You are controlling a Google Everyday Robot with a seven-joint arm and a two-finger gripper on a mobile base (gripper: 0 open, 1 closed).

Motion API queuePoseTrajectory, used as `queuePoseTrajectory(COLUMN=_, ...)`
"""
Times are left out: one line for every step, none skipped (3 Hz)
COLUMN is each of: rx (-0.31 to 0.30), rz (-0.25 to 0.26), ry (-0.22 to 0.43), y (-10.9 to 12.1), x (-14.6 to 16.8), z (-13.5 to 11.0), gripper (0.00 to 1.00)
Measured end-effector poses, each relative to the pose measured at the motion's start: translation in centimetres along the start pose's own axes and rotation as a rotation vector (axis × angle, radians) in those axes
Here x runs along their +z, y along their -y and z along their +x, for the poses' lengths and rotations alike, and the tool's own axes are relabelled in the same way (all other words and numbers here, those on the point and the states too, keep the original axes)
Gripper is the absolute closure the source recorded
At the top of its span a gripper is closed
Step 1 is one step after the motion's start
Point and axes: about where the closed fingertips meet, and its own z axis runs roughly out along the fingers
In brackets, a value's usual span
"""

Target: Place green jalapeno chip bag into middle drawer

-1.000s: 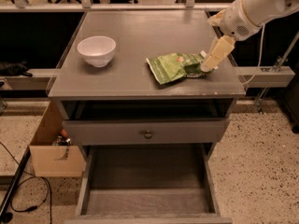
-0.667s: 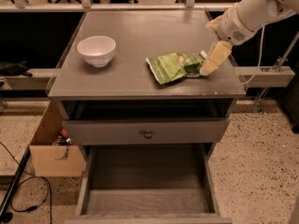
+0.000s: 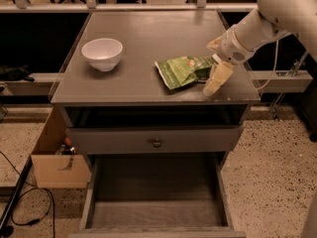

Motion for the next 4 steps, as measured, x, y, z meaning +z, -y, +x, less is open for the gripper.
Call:
queuePoseTrajectory(rx=0.0, rz=0.0, ry=0.0, y=0.0, x=0.0, z=0.0, gripper=0.14)
queuePoseTrajectory(rx=0.0, rz=0.0, ry=0.0, y=0.0, x=0.01, z=0.0, gripper=0.38)
queuePoseTrajectory(rx=0.0, rz=0.0, ry=0.0, y=0.0, x=0.01, z=0.0, gripper=0.6)
queuePoseTrajectory(rx=0.0, rz=0.0, ry=0.0, y=0.0, x=0.02, z=0.0, gripper=0.84)
